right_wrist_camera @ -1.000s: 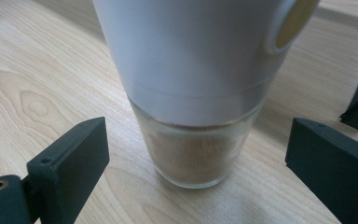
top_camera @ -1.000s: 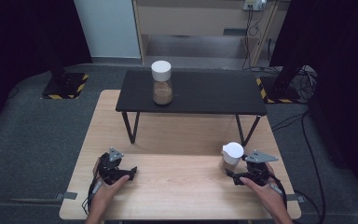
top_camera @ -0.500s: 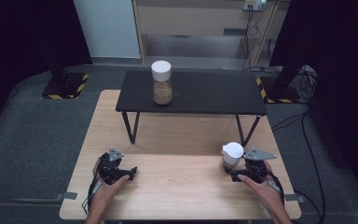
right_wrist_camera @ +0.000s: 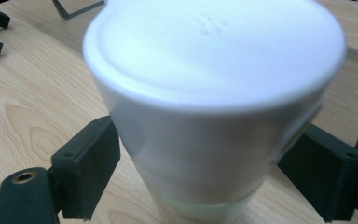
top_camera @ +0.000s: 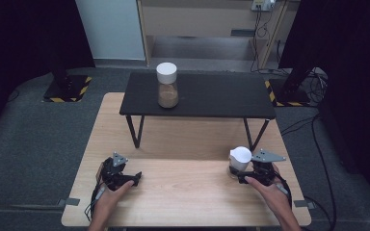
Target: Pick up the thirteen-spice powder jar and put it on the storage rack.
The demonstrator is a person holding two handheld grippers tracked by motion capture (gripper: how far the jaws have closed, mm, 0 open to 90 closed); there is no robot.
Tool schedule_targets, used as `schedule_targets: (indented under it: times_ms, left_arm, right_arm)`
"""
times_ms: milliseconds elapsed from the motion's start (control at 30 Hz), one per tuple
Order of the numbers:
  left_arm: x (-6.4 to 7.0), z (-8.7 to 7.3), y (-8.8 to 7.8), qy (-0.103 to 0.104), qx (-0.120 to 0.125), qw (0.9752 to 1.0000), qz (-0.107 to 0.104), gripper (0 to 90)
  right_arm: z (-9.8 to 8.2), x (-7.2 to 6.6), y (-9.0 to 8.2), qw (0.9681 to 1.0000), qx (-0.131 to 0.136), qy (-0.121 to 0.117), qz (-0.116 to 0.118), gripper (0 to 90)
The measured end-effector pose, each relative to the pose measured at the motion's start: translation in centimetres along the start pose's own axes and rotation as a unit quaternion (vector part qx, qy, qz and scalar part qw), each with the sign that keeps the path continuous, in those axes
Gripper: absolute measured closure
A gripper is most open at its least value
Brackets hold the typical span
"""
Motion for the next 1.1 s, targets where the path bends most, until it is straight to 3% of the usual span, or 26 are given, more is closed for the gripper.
schedule_targets:
  times_ms: [300,1100]
  left_arm:
    - [0.00,0.00,0.00,0.000,0.000,1.0000,0.000,0.0]
    - [0.00,0.00,0.00,0.000,0.000,1.0000,0.000,0.0]
  right_arm:
    - [0.00,-0.02,0.22,0.9999,0.009,-0.005,-0.001,29.3]
    - [-0.13,0.13,0.00,0.9999,0.013,-0.005,-0.003,31.3]
Point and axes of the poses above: each handheld gripper's, and its own axes: y roughly forward along the jaws, z roughly out of its top, x roughly to its right, the point moved 8 cm from there along y, roughly forward along the jaws, and after that the axes turned 11 degrees about -z, right-handed, at the moved point
